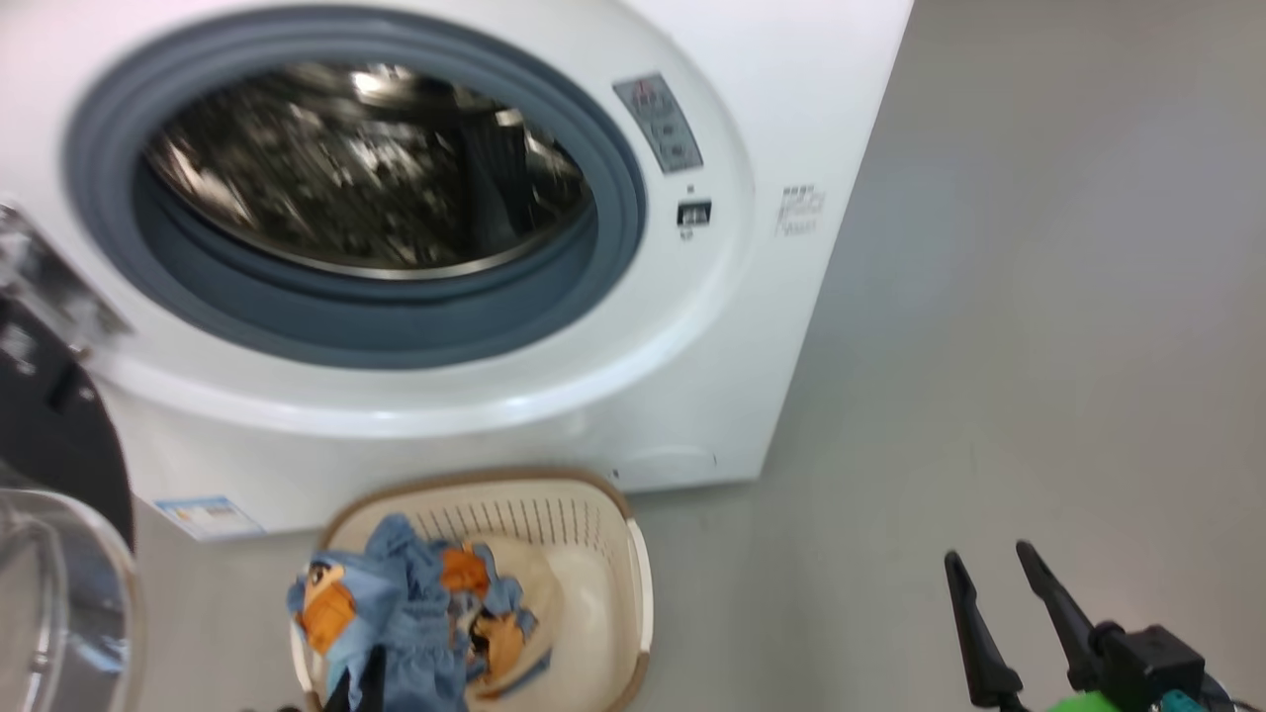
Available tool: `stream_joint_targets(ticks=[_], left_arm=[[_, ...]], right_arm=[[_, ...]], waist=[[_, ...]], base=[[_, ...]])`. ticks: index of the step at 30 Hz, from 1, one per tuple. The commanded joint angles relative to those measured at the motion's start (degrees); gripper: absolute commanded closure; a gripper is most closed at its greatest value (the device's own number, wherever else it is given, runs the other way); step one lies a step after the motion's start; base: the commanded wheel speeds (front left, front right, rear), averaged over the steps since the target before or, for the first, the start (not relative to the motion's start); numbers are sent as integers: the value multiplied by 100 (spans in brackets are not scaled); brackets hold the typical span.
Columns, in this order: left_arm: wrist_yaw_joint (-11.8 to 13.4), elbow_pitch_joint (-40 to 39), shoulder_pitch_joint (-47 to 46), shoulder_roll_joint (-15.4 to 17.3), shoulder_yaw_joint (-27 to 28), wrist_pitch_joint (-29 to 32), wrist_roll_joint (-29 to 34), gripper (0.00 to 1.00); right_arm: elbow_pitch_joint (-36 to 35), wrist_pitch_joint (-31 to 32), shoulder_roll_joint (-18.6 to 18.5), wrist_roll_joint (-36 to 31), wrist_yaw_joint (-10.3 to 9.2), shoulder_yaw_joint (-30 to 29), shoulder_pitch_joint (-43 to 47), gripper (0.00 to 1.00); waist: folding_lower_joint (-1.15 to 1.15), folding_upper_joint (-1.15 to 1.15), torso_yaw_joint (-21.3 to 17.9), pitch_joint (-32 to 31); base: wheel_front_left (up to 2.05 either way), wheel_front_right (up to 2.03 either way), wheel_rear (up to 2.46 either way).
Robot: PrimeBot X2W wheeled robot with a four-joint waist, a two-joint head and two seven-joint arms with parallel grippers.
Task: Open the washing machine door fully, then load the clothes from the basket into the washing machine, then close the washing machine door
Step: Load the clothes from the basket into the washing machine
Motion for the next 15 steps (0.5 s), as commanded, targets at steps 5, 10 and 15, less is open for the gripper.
stream_joint_targets(ticks=[5,10,15], left_arm=[[54,-519,266,-8,220,-53,96,100],[85,-921,532,-18,303,-53,129,100],[76,-1259,701,23,385,-53,155,100]], right_arm=[[-126,-28,-49,-59,36,98,123,0],[-137,-28,-49,-23,36,81,210,0],[-163,-28,-49,-41,36,33,304,0]], waist=[[1,0,205,-811],[1,0,208,-992],[1,0,223,-1116]], base=[[0,0,0],[0,0,0],[0,0,0]])
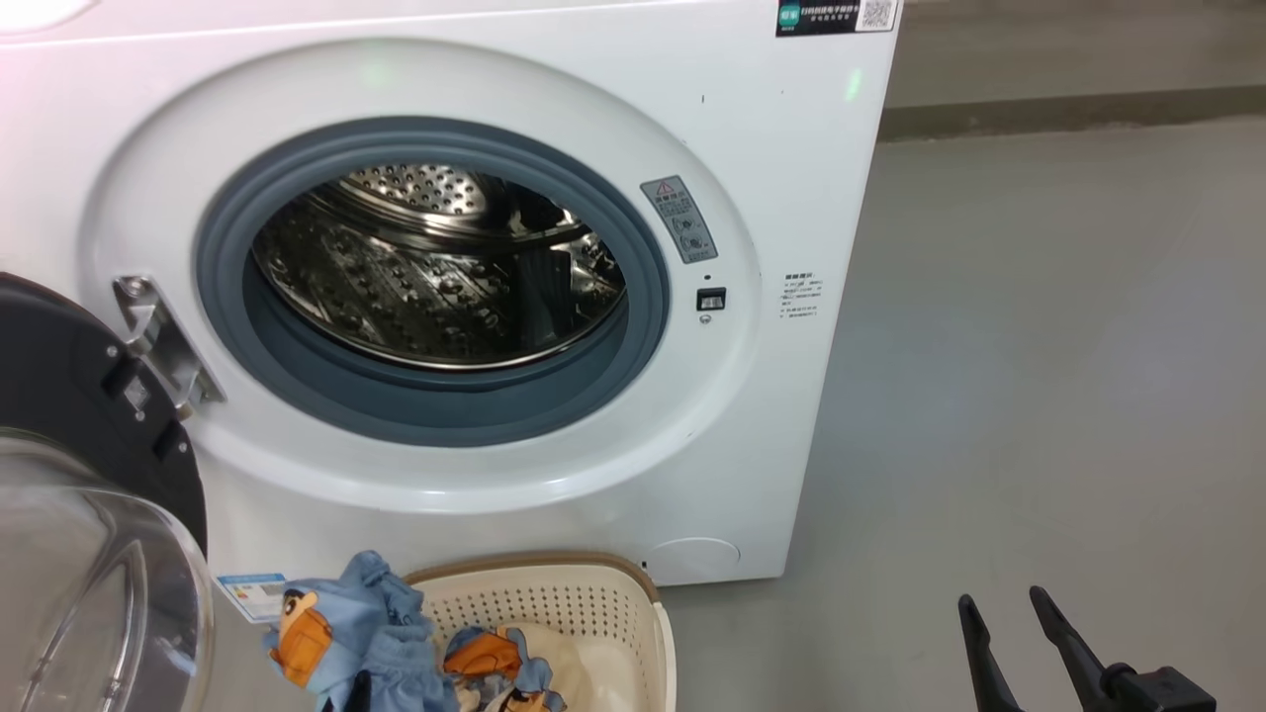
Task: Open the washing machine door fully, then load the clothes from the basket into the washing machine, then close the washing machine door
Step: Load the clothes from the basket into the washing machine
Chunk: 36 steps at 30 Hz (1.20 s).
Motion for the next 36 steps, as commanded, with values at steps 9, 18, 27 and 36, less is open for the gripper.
stream_joint_targets(ticks=[9,18,27,36], left_arm=[[-34,-487,115,79,261,-53,23,100],[-75,-531,138,81,273,-53,28,100],[-110,-558,119,70,246,-53,33,100],[-116,-567,94,47,246,-53,14,100]], right_arm=[[-205,-28,-54,-149,36,10,81,0],[-205,-28,-54,-161,36,40,89,0],[-192,-28,-57,-184,36,75,70,0],[-192,-28,-57,-173,36,83,55,0]], waist=[[1,0,33,-216],[1,0,9,-236],[1,0,-23,-215],[1,0,-48,-175]], base=[[0,0,0],[0,0,0],[0,0,0],[0,0,0]])
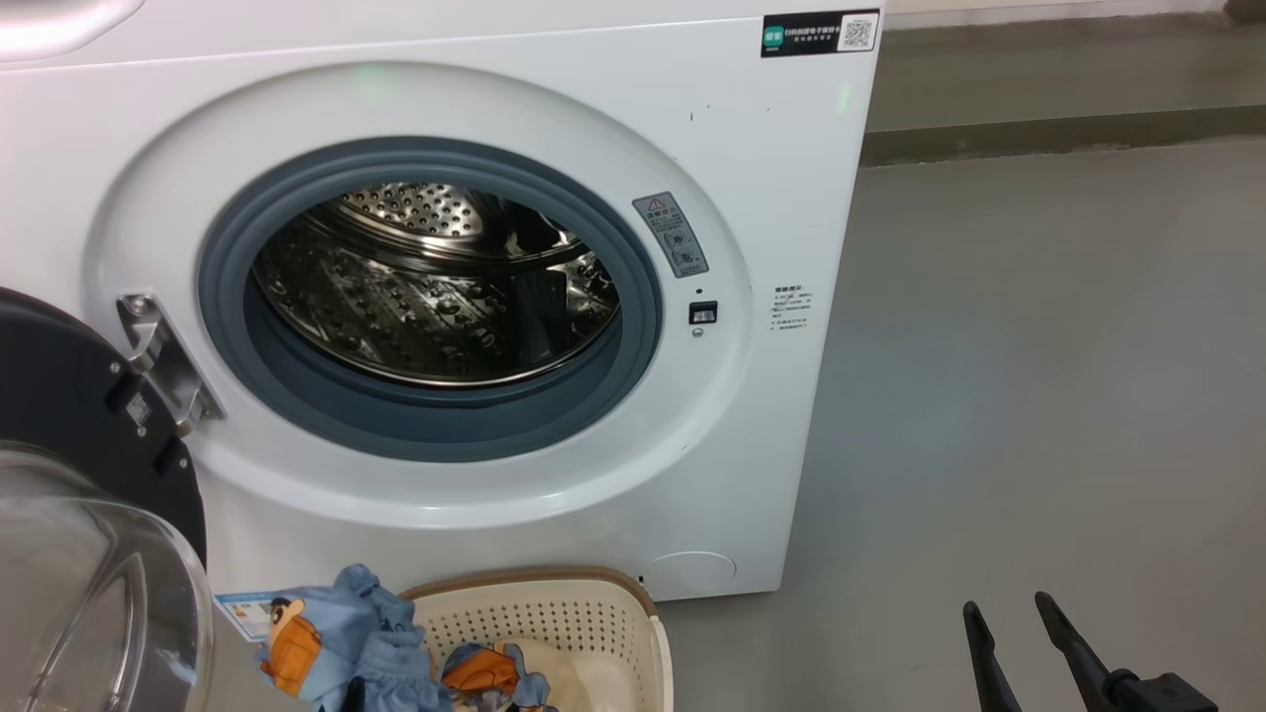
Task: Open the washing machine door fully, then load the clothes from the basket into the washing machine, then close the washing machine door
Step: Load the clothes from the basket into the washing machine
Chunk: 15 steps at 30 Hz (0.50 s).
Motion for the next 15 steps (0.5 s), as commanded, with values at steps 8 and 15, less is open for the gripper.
stream_joint_targets(ticks=[8,15], left_arm=[[-27,-197,-167,-9,186,-53,31,100],[-27,-221,-227,-25,164,-53,43,100]], right_arm=[[-161,-28,-57,-35,36,168,-74,0],[-174,-28,-57,-13,36,196,-101,0]], waist=[[0,0,-14,44],[0,0,-40,121]], base=[[0,0,0],[0,0,0]])
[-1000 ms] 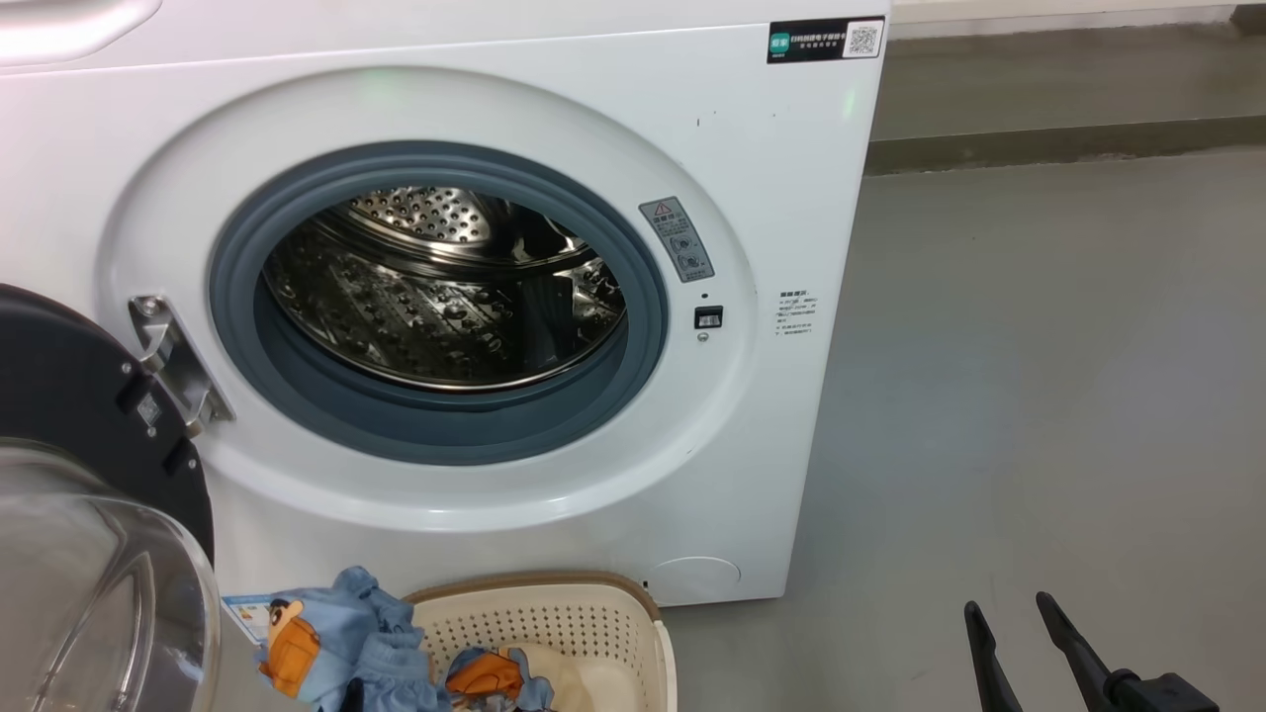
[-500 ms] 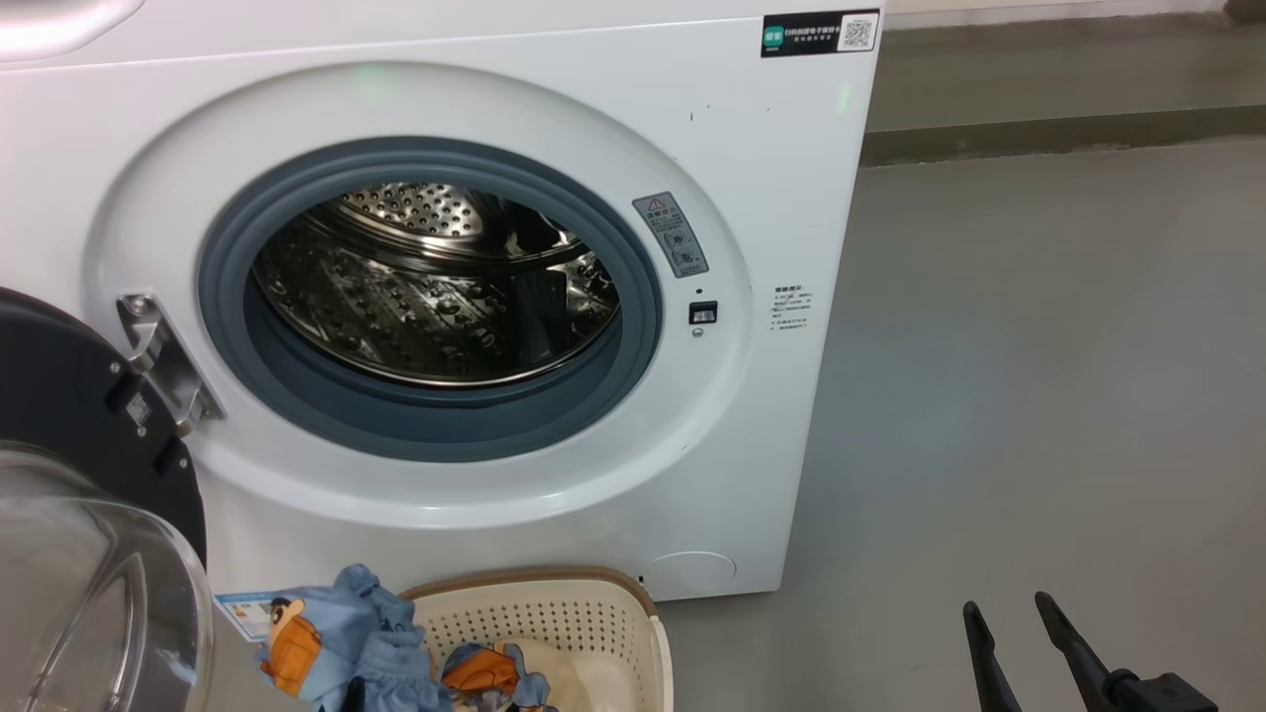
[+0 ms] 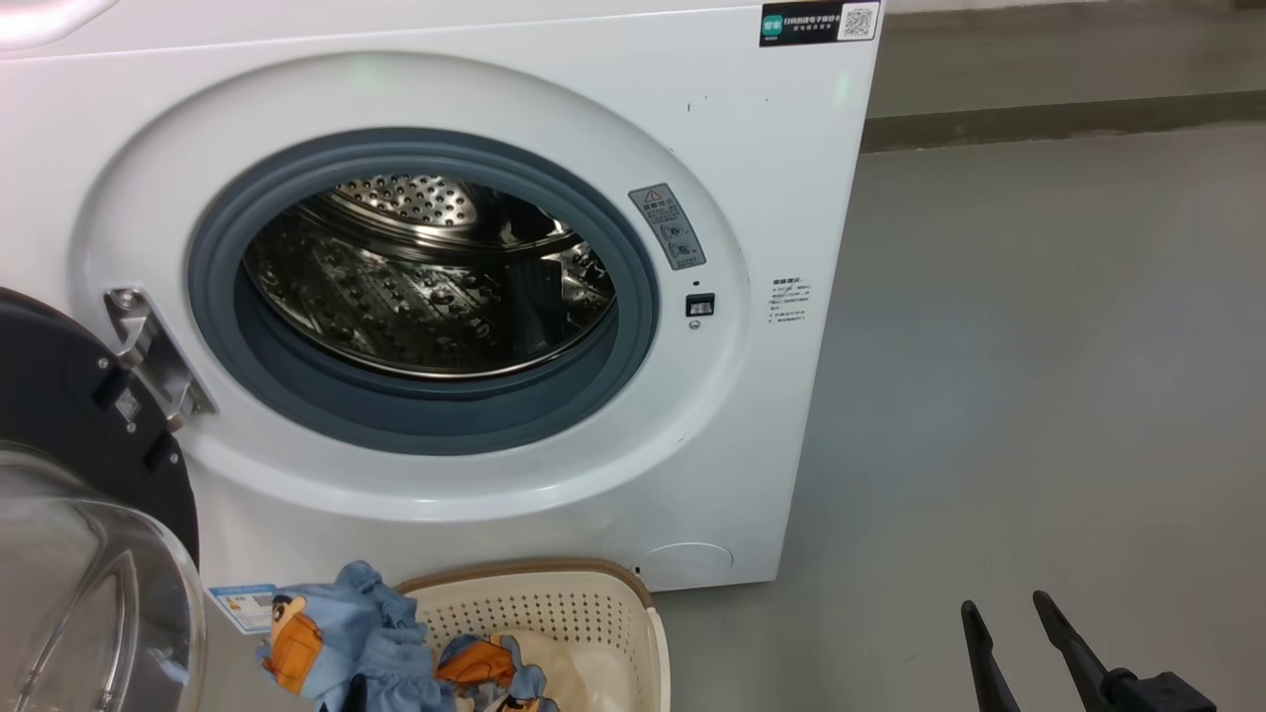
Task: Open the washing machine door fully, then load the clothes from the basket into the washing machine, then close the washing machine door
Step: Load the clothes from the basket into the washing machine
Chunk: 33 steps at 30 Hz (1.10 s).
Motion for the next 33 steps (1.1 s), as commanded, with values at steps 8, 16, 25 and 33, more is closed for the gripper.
stream_joint_targets(ticks=[8,16,25,33], left_arm=[[-30,-44,-629,-50,66,-53,-119,100],[-44,229,-1561,-29,-40,-36,-108,100],[25,659,-2731,271,223,-13,-78,100],[55,1195,-3912,706,525,-13,-71,100]], right_arm=[[-142,-28,-56,95,36,319,-231,0],[-158,-28,-56,190,36,532,-533,0],[-148,-28,-56,538,36,792,-1049,0],[-138,-28,-56,780,36,1064,-1373,0]], waist=[[0,0,-172,244],[0,0,-463,863],[0,0,-879,1660],[0,0,-1220,2405]], base=[[0,0,0],[0,0,0],[0,0,0],[0,0,0]])
